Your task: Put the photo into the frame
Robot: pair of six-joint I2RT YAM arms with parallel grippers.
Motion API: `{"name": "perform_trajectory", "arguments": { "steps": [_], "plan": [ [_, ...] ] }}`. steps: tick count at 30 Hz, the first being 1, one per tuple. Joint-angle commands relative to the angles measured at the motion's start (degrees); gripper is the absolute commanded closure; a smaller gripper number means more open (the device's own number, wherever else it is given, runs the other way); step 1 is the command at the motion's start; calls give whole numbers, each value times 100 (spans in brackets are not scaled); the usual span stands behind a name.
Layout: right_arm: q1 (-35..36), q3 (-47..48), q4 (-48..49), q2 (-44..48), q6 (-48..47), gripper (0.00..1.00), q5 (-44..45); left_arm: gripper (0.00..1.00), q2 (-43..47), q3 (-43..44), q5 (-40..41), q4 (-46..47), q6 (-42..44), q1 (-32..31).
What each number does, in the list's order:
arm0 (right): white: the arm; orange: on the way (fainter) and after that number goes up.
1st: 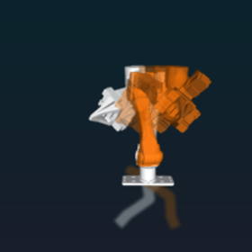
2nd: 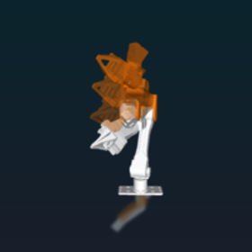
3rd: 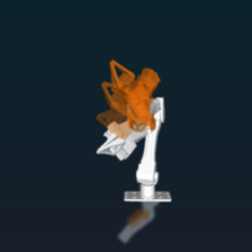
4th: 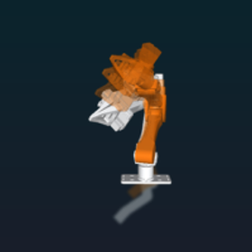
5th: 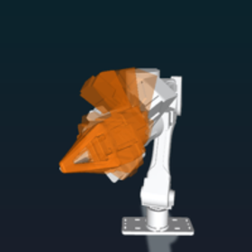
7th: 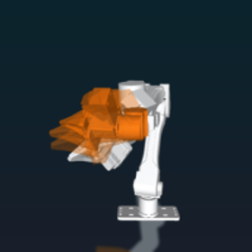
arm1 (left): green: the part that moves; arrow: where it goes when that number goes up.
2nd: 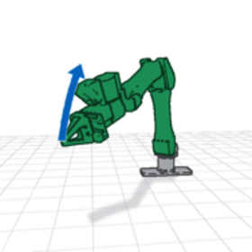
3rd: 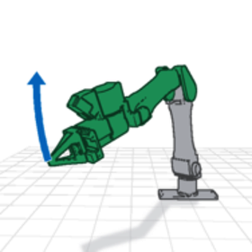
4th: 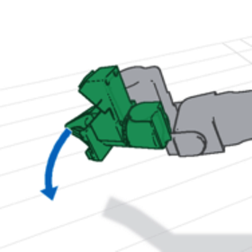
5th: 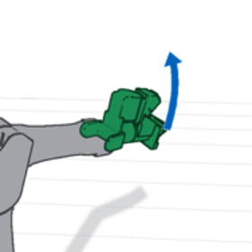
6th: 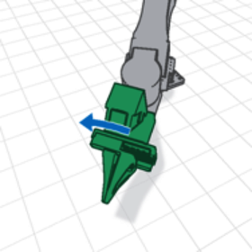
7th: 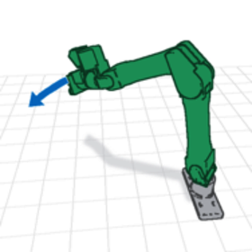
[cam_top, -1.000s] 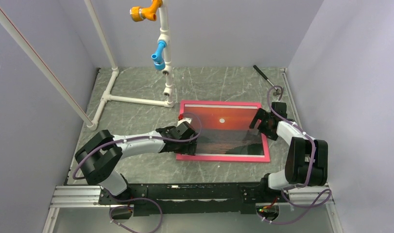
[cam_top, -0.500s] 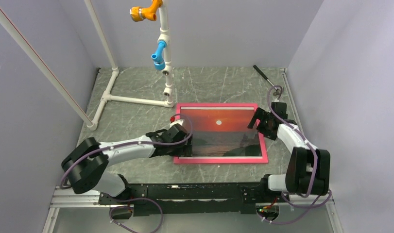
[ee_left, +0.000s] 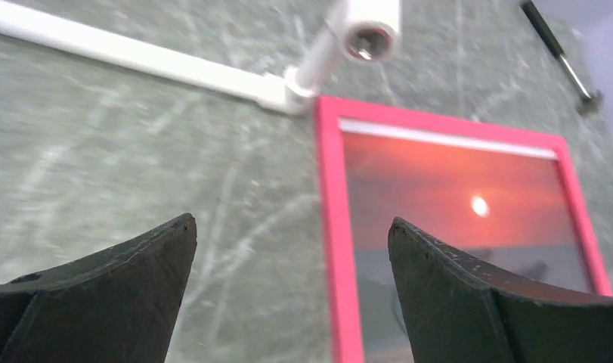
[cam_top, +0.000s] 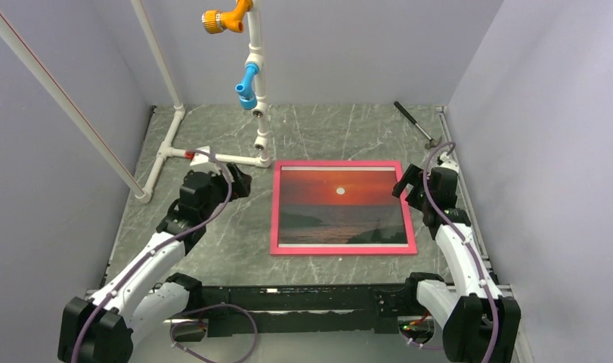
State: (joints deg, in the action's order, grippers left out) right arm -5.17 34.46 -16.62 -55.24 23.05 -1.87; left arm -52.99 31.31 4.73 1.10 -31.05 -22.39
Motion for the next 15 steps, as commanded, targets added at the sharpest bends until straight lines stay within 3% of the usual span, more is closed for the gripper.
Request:
{"name": "perform_trajectory", "arguments": {
  "steps": [1,8,11,15],
  "plan": [
    [-2,-469,1034,384,-62,0,960,1,359,-395,821,920,1249,404],
    [-2,-1828,3434,698,-502,0,1472,0,450,-1317,2010,2229,2708,469],
    [-3,-2257,4276,437,-599,0,1428,1,265,-1529,1958,2780,2955,654],
    [-6,-2622,5390,-141,-547,0,1496,1,-390,-1945,1638,4555,3339,1046]
  ]
}}
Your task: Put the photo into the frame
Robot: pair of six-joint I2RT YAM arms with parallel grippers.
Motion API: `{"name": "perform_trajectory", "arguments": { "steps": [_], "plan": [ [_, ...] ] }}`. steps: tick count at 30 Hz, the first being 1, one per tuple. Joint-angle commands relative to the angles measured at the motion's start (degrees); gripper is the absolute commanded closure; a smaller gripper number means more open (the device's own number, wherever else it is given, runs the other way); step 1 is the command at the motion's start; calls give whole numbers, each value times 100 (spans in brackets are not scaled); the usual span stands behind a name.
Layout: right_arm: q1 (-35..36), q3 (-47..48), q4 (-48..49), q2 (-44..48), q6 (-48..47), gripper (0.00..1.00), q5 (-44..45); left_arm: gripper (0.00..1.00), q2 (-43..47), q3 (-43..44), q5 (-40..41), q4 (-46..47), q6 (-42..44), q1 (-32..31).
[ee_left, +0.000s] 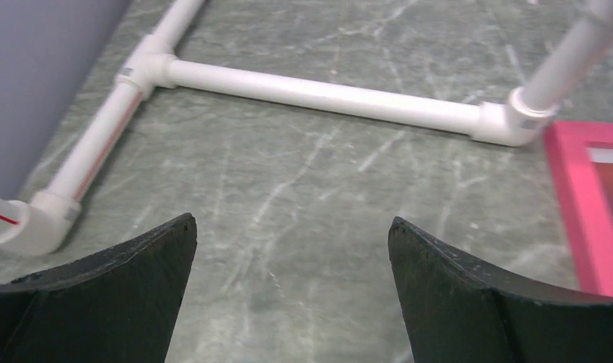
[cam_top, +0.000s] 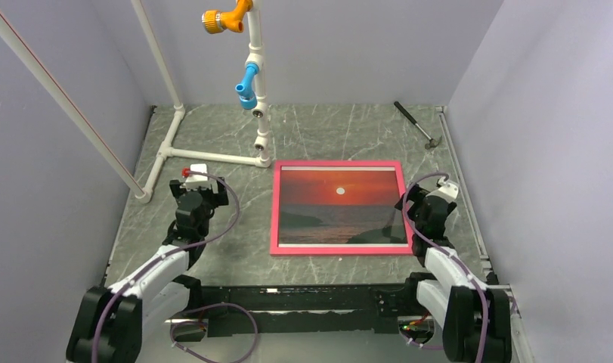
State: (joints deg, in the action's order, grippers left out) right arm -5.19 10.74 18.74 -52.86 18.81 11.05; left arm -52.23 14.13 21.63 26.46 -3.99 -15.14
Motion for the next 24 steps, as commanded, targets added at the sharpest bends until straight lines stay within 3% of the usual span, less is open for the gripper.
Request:
{"name": "perform_trajectory", "arguments": {
  "steps": [1,2,6,10,12,13,15,18,20,24],
  "plan": [
    [-8,-202,1907,-468,-157,0,240,1,-648,-233,-198,2104,647,479],
    [-8,-243,2201,-607,-289,0,178,1,-660,11,-371,1503,509,602],
    [-8,-251,3195,-1181,-412,0,397,1,-829,337,-900,1323,208,975],
    [-15,177,3459,-1906,-704,0,314,1,-875,-318,-998,3079,1176,1083],
    [-8,309,3569,-2282,-780,0,387,1,-1216,-334,-786,3748,1215,1179],
    [-8,171,4249,-2494,-912,0,323,0,-1219,-175,-1040,3351,1184,1217],
    [16,136,4296,-2587,-1147,0,-157,1,-1317,149,-1260,2808,1037,1293],
    [24,-123,5465,-3130,-1237,0,-326,1,-1033,350,-1469,1746,781,1304],
    [27,-51,4942,-2983,-1176,0,-264,1,-733,231,-1512,1386,633,1320],
    [33,-22,4989,-3033,-1220,0,-333,1,-1071,-1110,-1123,3987,795,1336]
  ]
}}
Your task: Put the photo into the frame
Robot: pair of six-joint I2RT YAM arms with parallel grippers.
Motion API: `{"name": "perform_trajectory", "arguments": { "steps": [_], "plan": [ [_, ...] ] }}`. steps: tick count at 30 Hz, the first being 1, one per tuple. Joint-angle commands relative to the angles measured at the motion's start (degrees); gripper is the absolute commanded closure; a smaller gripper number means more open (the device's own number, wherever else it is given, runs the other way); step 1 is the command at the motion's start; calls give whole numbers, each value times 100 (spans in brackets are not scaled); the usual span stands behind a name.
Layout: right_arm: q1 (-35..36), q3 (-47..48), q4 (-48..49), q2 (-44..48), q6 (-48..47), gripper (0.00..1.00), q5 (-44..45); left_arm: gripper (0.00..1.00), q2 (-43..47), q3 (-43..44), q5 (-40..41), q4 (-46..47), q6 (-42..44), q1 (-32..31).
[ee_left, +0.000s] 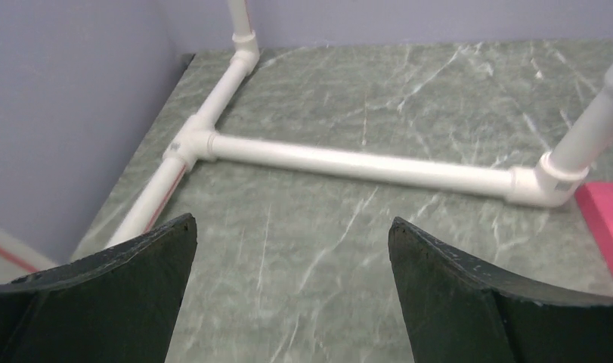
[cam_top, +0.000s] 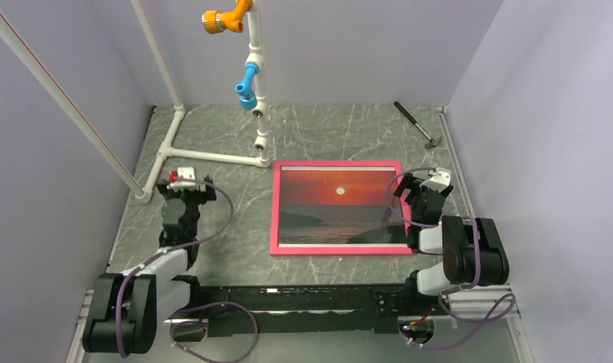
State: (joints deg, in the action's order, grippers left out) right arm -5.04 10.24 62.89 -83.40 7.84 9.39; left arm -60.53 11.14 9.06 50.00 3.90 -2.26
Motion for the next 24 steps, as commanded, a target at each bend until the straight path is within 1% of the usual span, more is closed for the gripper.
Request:
{"name": "perform_trajectory", "arguments": {
  "steps": [1,2,3,4,5,6,8,9,10,12,14,16,19,21,23,24],
  "plan": [
    [20,15,768,-60,-146,0,-210,1,-204,-844,-47,1603,99,51],
    [18,55,635,-21,-159,0,-261,1,-271,-779,-62,1545,106,58],
    [20,140,406,9,-164,0,-289,1,-493,-720,-5,1694,117,62],
    [19,211,332,-47,-205,0,-388,1,-936,-699,13,2038,116,62],
    [20,255,364,-93,-289,0,-568,1,-1552,-642,23,2639,154,76],
    [18,302,164,-71,-391,0,-823,1,-2002,-537,182,3128,294,49],
    [36,456,6,-132,-563,0,-1134,1,-1368,-79,31,1154,-11,134],
    [47,434,4,-111,-582,0,-1123,1,-1531,66,204,1089,-42,139],
    [56,405,53,-89,-588,0,-1119,1,-1778,114,300,1435,79,136],
    [64,462,-42,-107,-595,0,-1131,1,-1502,39,295,1105,-81,121],
    [62,440,29,-118,-593,0,-1135,1,-1740,34,263,1492,70,116],
    [64,446,7,-117,-595,0,-1137,1,-1560,133,221,1001,11,116],
    [66,444,12,-120,-596,0,-1132,1,-1699,78,159,1385,122,120],
    [64,448,0,-122,-594,0,-1132,1,-1641,179,119,1004,67,114],
    [64,450,-2,-109,-598,0,-1132,1,-1719,135,94,1282,121,121],
    [63,445,12,-116,-593,0,-1132,1,-1679,112,95,1252,86,126]
  ]
}}
